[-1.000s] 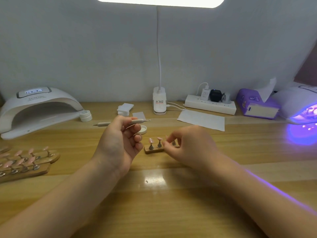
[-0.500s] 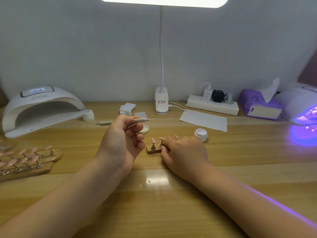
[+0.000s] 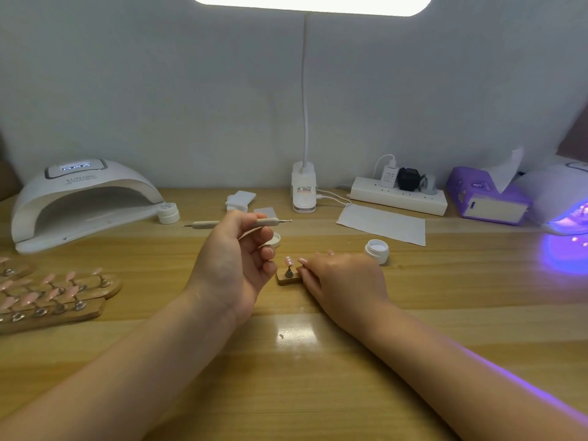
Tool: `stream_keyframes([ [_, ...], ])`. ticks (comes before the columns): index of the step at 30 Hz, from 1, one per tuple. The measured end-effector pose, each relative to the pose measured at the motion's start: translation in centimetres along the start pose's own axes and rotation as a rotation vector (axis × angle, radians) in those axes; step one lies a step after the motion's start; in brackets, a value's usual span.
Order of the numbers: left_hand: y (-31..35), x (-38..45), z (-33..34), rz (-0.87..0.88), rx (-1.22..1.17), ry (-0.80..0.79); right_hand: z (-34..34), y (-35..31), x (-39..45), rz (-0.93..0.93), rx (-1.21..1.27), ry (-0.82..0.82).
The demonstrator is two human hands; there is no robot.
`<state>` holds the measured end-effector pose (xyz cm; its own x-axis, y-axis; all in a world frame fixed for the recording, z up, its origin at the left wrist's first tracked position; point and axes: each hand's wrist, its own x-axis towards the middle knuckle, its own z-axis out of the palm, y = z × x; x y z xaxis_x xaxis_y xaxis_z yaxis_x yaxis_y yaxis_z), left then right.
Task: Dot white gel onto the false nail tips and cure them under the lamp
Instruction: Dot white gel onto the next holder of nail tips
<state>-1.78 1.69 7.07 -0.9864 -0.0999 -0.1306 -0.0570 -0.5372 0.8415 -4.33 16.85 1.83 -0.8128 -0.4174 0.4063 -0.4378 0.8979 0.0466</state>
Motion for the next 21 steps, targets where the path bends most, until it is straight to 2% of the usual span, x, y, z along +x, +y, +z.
stream_keyframes([
  [3, 0.0, 0.0, 0.0, -0.001, 0.002, 0.001, 0.1, 0.0, -0.2, -0.01, 0.059, 0.072],
  [7, 0.1, 0.0, -0.1, 0.004, -0.002, 0.003, 0.1, 0.1, -0.3, 0.023, 0.107, 0.07],
  [13, 0.3, 0.0, -0.3, 0.067, 0.029, 0.001, -1.0, 0.8, -1.1, 0.055, 0.392, 0.294],
  [16, 0.1, -0.1, -0.4, 0.168, 0.077, -0.01, -1.7, 1.1, -0.9, 0.086, 0.586, 0.319],
  [19, 0.0, -0.6, -0.5, 0.368, 0.138, -0.038, -2.4, 1.0, -0.5, 0.105, 0.763, 0.307],
  [21, 0.0, -1.1, -0.3, 0.508, 0.203, -0.056, -2.8, 0.7, -0.5, 0.093, 0.845, 0.358],
])
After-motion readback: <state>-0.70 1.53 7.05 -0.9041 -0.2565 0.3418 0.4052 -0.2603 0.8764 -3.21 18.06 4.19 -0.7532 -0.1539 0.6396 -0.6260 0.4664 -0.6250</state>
